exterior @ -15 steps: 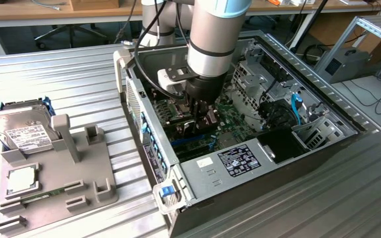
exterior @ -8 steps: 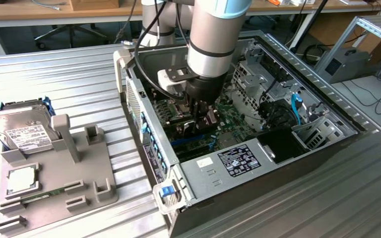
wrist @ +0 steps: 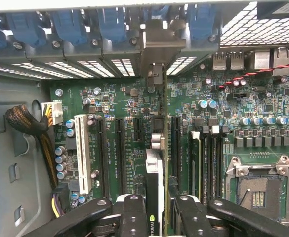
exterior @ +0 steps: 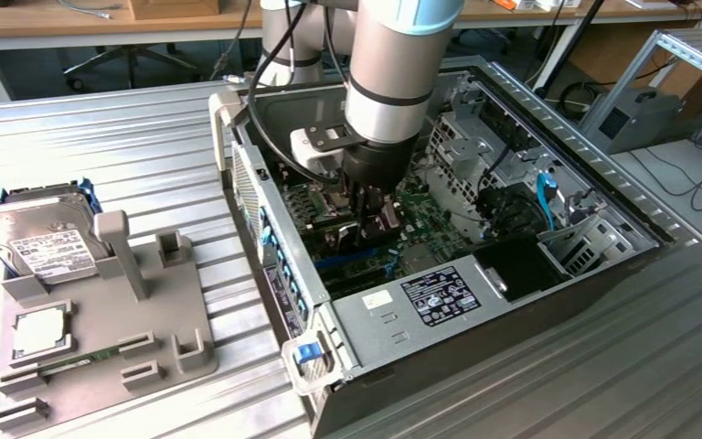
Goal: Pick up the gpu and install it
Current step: 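Insert the gpu into the slot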
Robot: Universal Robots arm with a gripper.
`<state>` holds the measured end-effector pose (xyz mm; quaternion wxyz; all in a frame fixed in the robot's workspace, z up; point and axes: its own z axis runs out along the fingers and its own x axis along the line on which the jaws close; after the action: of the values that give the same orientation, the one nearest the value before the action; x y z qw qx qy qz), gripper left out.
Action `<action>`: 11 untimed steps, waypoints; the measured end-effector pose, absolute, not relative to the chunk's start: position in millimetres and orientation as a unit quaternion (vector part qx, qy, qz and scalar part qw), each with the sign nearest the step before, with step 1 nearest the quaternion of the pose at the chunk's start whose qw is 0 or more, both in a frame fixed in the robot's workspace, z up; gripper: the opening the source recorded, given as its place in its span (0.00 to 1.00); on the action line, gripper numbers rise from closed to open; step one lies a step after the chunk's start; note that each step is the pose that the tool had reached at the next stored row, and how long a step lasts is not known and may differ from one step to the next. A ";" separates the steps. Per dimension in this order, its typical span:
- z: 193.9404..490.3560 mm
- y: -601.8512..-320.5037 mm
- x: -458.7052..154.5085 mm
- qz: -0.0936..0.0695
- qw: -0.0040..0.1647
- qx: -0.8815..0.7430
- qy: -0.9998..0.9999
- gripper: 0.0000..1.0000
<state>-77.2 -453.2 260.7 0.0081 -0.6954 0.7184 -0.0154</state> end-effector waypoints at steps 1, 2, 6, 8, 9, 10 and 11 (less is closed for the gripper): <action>260.8 -453.2 -77.3 -0.015 0.008 -0.695 0.718 0.27; 261.4 -453.3 -77.3 -0.015 0.009 -0.695 0.718 0.27; 262.3 -453.4 -77.2 -0.014 0.009 -0.695 0.718 0.27; 262.4 -454.3 -77.2 -0.014 0.009 -0.695 0.718 0.27; 262.4 -455.2 -77.2 -0.014 0.009 -0.695 0.718 0.27; 262.4 -456.1 -77.3 -0.014 0.009 -0.695 0.718 0.27; 262.4 -456.6 -77.3 -0.014 0.009 -0.695 0.718 0.27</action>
<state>-77.3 -456.6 262.4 0.0092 -0.6953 0.7185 -0.0143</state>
